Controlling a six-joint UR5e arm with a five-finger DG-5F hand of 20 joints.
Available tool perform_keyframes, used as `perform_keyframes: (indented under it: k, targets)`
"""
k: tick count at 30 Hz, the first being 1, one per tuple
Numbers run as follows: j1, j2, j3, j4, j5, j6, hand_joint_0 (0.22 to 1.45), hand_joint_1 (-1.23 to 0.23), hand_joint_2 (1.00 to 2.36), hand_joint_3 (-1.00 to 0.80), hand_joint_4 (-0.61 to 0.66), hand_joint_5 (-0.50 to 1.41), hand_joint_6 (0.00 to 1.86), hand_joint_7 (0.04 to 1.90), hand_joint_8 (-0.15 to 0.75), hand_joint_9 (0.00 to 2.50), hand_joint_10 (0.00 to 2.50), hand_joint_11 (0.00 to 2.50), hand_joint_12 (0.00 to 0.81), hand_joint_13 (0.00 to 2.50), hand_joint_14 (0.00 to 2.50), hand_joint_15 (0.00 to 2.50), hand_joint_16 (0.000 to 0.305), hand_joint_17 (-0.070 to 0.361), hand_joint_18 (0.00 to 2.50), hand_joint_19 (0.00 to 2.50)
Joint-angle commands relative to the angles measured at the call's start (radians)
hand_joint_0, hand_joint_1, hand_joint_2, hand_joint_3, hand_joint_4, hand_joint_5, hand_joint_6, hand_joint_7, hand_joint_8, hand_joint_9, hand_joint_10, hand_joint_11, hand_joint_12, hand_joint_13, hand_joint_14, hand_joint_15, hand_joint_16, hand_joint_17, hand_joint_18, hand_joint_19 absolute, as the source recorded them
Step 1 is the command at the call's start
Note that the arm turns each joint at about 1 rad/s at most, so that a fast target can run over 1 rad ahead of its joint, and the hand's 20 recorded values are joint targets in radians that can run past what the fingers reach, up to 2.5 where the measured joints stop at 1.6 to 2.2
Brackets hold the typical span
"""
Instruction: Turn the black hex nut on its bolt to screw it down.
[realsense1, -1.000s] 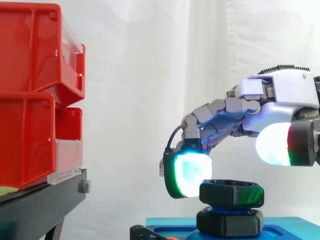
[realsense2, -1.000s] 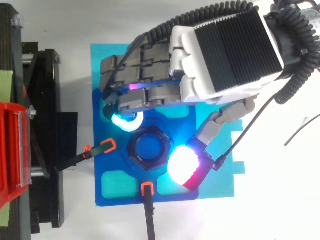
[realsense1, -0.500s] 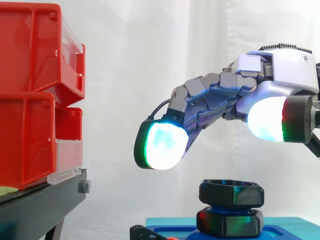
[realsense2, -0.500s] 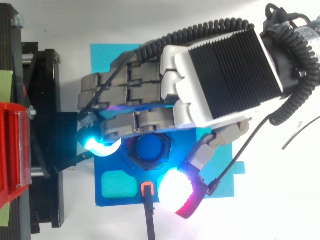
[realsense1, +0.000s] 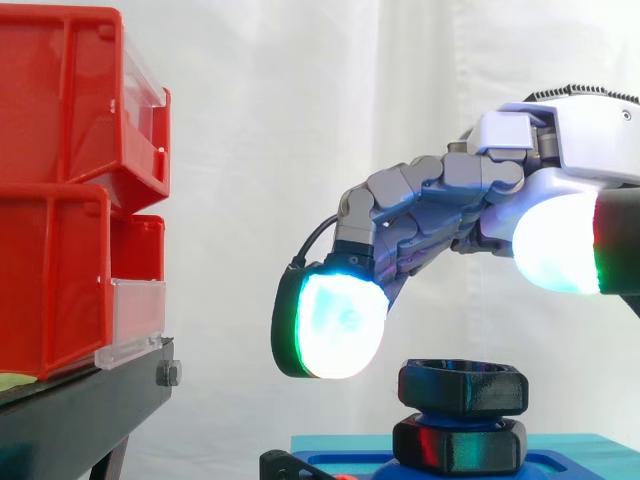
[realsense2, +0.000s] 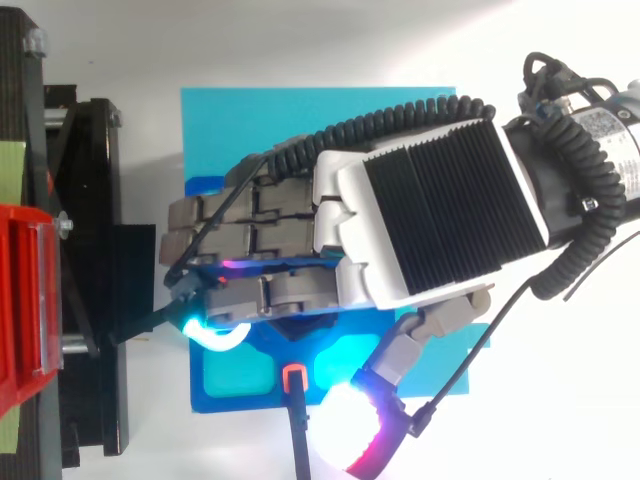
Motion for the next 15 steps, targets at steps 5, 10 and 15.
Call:
perform_keyframes:
  k: [5, 10, 15]
  targets:
    - [0.005, 0.000, 0.000, -0.017, 0.006, 0.000, 0.43, -0.29, 1.00, -0.50, 0.38, -0.14, 0.50, 1.07, 0.335, 0.44, 0.01, 0.21, 0.385, 0.51, 0.00, 0.13, 0.057, 0.128, 0.65, 0.39]
    - [0.007, 0.000, 0.000, -0.018, 0.006, 0.000, 0.44, -0.29, 1.00, -0.50, 0.38, -0.14, 0.50, 1.07, 0.335, 0.44, 0.00, 0.21, 0.383, 0.52, 0.00, 0.13, 0.057, 0.128, 0.65, 0.39]
    - [0.007, 0.000, 0.000, -0.018, 0.005, 0.000, 0.44, -0.29, 1.00, -0.50, 0.37, -0.15, 0.50, 1.03, 0.333, 0.44, 0.00, 0.20, 0.382, 0.52, 0.00, 0.13, 0.056, 0.127, 0.64, 0.39]
